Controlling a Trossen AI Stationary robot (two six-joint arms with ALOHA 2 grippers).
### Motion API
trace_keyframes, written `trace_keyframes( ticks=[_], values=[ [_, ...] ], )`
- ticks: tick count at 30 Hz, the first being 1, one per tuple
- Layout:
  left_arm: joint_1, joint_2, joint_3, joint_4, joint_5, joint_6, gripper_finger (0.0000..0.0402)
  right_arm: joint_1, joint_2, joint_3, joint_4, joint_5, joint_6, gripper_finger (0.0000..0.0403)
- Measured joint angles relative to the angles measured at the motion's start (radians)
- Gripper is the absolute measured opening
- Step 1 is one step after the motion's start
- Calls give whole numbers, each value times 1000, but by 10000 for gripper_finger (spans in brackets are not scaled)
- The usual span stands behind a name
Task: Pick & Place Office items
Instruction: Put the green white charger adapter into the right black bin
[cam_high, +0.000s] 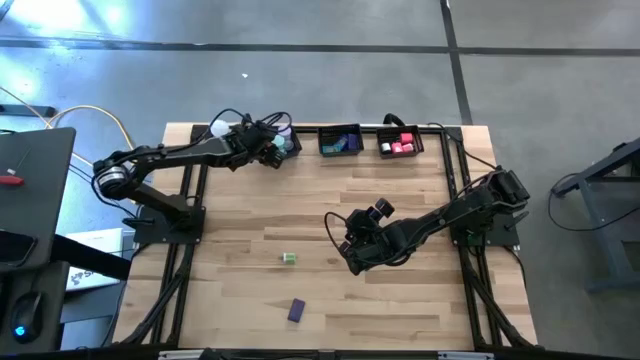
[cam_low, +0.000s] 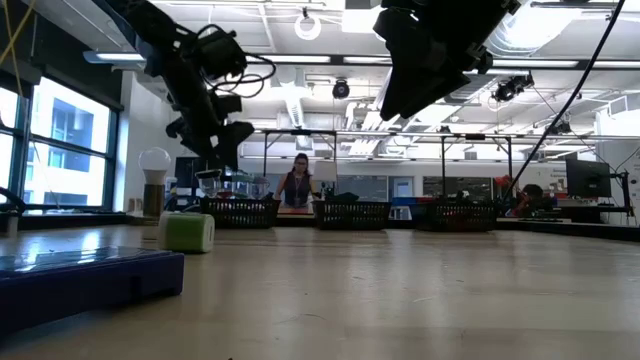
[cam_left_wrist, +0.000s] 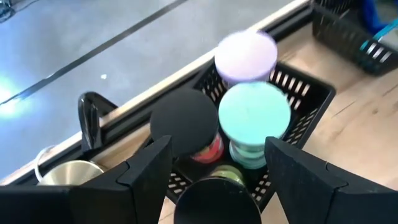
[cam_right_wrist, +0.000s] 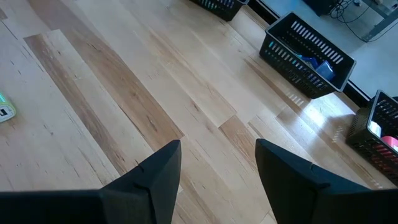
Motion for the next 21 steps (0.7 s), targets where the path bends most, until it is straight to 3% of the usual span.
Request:
trace_keyframes(
  ticks=[11,21],
  values=[
    [-82,-166,1,-4,2,14,247,0,0,0,0,0,0,196],
    [-400,-284,2,-156,134,-28,247,1,0,0,-1,0,0,196]
  ],
)
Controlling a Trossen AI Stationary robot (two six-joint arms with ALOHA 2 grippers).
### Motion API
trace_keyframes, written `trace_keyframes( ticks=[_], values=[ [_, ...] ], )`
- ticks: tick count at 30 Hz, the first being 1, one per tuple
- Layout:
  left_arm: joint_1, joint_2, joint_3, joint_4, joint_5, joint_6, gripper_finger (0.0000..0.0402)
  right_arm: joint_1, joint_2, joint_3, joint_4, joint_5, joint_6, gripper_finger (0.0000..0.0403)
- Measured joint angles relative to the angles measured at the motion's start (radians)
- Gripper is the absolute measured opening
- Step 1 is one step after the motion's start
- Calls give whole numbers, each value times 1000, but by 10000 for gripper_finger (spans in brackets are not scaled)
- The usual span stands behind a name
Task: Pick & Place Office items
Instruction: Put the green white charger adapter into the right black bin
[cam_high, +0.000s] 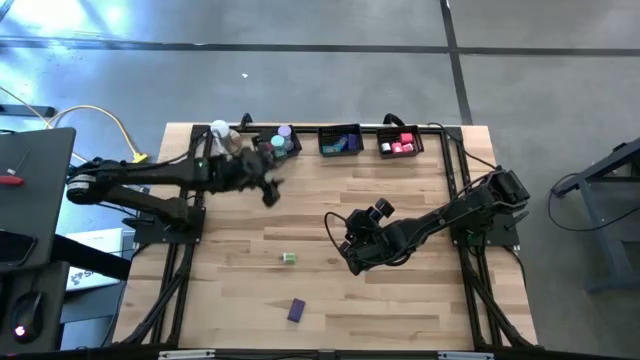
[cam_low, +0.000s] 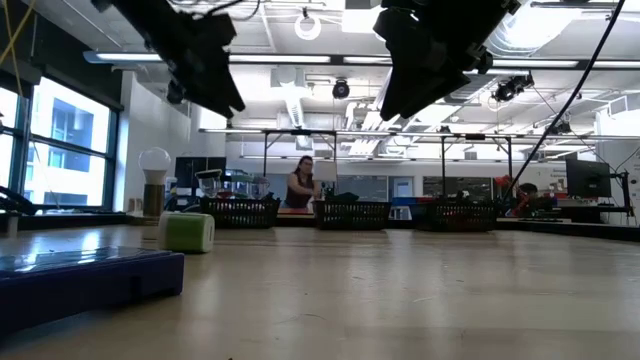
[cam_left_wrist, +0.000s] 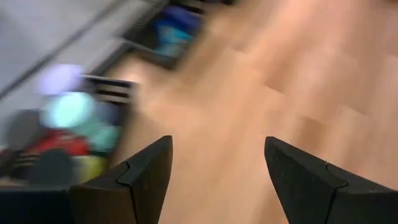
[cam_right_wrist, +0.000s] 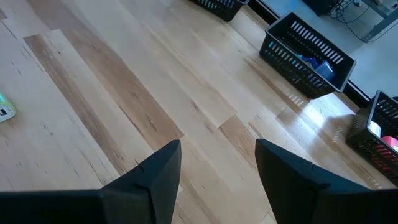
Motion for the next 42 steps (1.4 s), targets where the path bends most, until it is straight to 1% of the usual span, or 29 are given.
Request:
trace_keyframes(
  ticks=[3,9,13,17,21,26,31,33,36,39,42],
  values=[
    [-112,-5,0,-23,40,-15,247,9,0,0,0,0,0,196],
    [-316,-4,0,-38,53,-17,247,40,0,0,0,0,0,196],
    [-420,-4,0,-38,53,-6,247,54,0,0,0,0,0,196],
    [-488,-4,0,-37,52,-5,247,54,0,0,0,0,0,196],
    [-520,-3,0,-31,52,-12,247,53,0,0,0,0,0,196],
    [-517,-3,0,-28,51,-67,247,53,-1,0,1,0,0,196],
    [-511,-3,0,-28,52,-20,249,53,-2,0,1,0,0,196],
    [-513,-3,0,-22,53,-17,258,53,-2,0,1,0,0,196],
    [-513,-1,0,-21,56,-12,282,53,-2,0,1,0,0,196],
    [-513,17,-1,-21,56,-12,309,53,-2,0,1,0,0,196],
    [-517,44,-2,0,56,-29,324,53,-2,0,1,0,0,196]
  ],
)
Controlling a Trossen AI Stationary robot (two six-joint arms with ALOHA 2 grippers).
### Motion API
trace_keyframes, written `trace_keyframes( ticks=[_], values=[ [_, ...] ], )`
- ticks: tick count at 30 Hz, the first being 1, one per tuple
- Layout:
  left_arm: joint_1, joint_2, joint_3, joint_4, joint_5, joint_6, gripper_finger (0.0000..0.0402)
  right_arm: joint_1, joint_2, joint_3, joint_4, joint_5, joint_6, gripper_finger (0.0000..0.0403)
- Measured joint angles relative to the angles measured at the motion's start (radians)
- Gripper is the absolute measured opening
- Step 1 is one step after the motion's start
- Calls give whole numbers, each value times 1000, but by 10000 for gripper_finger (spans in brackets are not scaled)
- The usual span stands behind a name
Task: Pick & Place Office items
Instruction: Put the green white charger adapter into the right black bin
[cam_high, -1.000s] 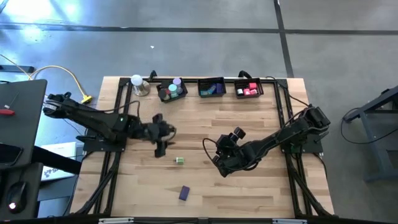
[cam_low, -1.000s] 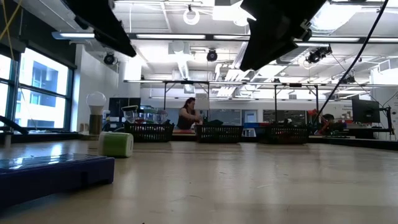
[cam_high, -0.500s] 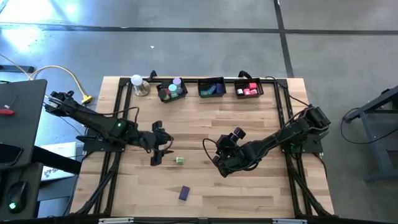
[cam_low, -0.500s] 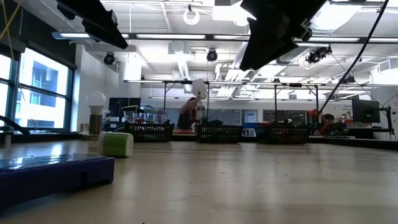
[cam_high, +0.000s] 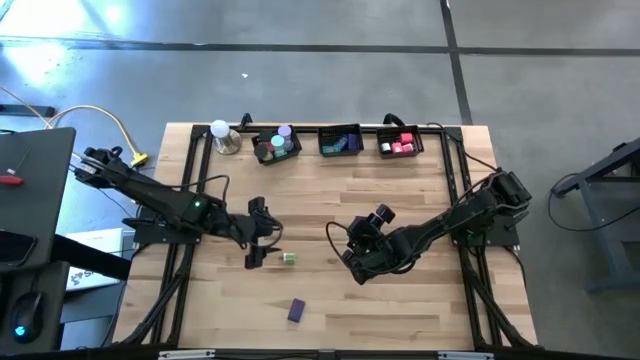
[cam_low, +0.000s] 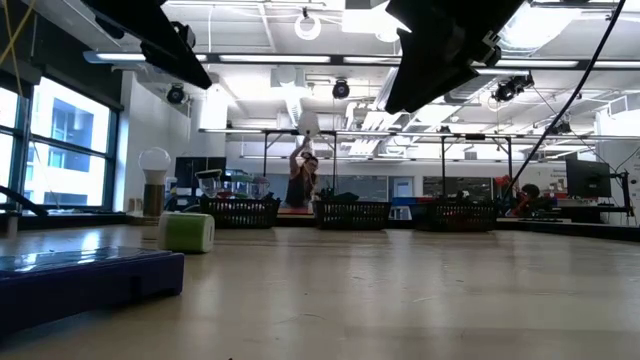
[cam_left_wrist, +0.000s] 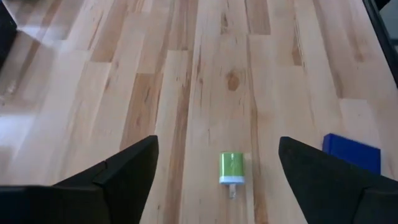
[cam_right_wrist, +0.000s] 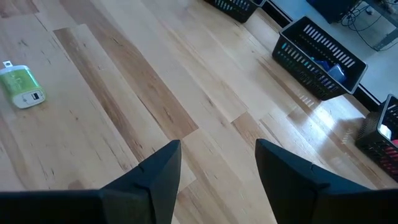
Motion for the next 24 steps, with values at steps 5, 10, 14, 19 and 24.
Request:
trace_keyframes(
  ticks=[5,10,14,19,24],
  values=[
    [0,66,0,34,-1,-28,327,0,0,0,3,0,0,196],
    [-4,158,0,31,0,73,327,0,0,0,8,0,0,196],
    [-18,213,0,48,8,113,327,0,0,0,8,0,0,196],
    [-47,251,0,86,66,126,327,0,0,0,8,0,0,196],
    [-80,296,0,93,67,121,327,0,0,0,7,0,0,196]
  ],
)
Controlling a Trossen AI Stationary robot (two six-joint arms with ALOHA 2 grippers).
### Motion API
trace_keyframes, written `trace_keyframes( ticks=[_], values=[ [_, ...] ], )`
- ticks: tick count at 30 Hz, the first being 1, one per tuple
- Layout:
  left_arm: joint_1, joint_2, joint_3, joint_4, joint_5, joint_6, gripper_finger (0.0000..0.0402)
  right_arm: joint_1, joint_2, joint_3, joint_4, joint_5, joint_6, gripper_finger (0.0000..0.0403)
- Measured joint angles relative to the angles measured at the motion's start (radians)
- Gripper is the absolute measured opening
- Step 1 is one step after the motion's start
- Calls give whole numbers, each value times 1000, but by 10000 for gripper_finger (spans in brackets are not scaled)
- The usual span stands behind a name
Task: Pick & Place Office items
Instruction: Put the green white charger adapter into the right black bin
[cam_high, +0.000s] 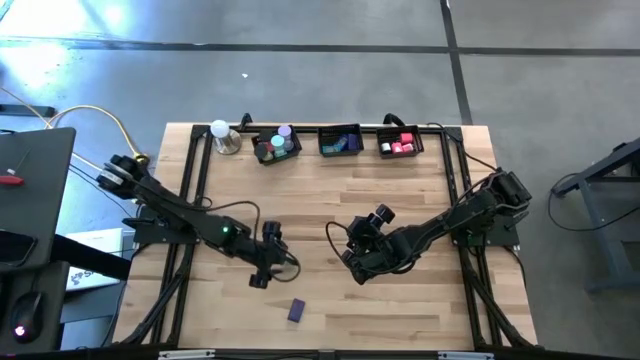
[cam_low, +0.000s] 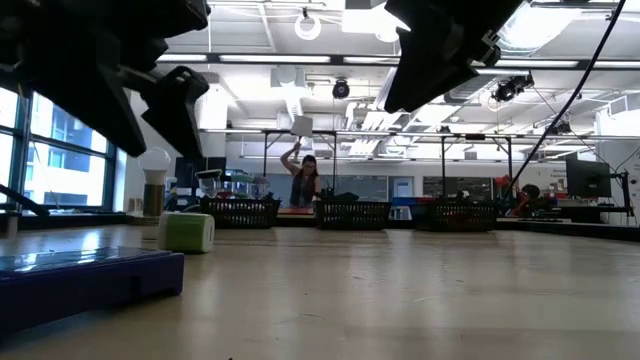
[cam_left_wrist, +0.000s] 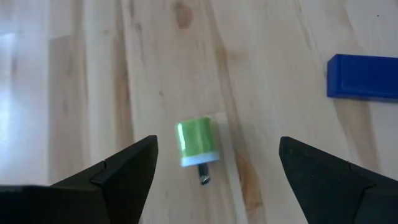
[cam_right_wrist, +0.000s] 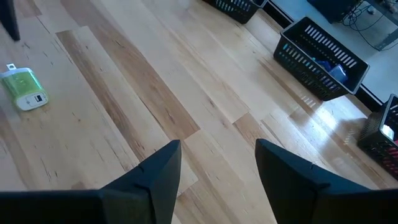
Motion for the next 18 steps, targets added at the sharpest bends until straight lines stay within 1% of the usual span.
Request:
trace_keyframes(
  ticks=[5,8,18],
  values=[
    [-13,74,0,67,-1,-12,327,0,0,0,0,0,0,196],
    [-13,101,0,69,0,-36,327,0,0,0,6,-1,0,196],
    [33,113,0,65,-7,-117,327,0,0,0,11,-7,0,196]
  ],
)
